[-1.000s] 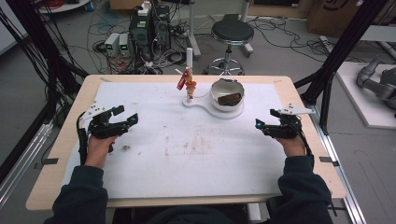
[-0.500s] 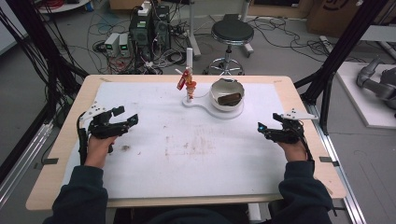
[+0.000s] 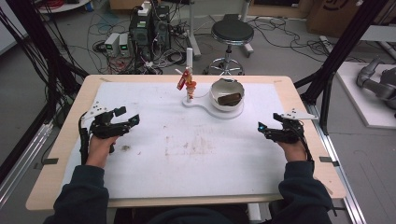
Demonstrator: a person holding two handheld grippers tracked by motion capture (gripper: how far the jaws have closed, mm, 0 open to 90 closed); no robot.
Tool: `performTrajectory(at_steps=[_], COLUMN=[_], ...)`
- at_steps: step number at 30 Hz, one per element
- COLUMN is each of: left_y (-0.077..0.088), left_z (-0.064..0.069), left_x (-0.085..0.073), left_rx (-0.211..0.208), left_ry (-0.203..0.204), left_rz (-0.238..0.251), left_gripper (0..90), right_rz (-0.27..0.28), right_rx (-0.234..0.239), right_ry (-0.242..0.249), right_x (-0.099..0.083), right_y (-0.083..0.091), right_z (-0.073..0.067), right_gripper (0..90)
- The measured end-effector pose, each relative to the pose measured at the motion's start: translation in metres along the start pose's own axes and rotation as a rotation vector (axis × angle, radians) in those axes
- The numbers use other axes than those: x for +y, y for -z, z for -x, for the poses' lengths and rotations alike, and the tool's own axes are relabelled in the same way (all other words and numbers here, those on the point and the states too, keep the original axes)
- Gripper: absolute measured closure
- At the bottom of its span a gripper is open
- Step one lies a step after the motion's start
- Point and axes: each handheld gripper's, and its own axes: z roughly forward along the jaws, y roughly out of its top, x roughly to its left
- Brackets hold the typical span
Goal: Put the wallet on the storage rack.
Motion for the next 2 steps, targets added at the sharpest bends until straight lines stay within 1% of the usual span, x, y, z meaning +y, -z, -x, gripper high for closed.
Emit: performTrajectory(at_steps=[2], left_y=[-0.0001], left_z=[0.0001], left_x=[-0.0001], left_rx=[0.001], left_ry=[0.005], left_rz=[0.002], left_gripper=[19.9], right_rz=[0.001], right_rx=[0.001], right_ry=[0.0], right_x=[0.0002], right_y=[0.0], right_z=[-0.0002], right_gripper=[21.7])
